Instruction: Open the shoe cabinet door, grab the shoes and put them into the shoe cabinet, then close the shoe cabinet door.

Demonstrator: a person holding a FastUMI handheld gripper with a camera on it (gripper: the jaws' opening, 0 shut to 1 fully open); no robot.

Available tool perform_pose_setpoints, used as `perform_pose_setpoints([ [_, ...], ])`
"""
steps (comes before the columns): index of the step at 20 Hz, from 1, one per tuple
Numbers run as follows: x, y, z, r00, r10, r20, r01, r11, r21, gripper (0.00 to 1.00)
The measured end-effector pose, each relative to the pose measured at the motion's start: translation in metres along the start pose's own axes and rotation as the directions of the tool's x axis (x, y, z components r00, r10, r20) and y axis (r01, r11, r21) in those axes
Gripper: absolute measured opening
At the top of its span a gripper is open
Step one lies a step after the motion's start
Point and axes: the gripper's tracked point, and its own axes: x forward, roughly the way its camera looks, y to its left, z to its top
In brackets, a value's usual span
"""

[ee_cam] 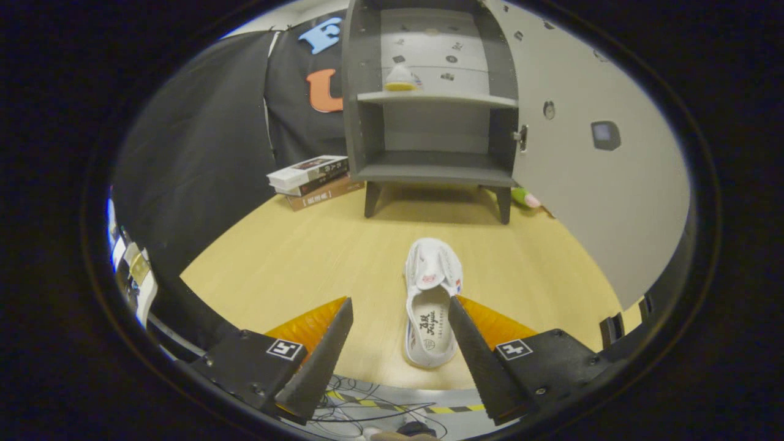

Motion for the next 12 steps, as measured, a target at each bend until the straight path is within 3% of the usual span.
perform_pose_setpoints([
  [5, 0.055, 0.008, -0.022, 0.995, -0.003, -0.096, 0.003, 1.0, 0.005, 0.99],
  [12, 0.1, 0.008, -0.003, 0.998, -0.014, -0.062, 0.013, 1.0, -0.009, 0.99],
])
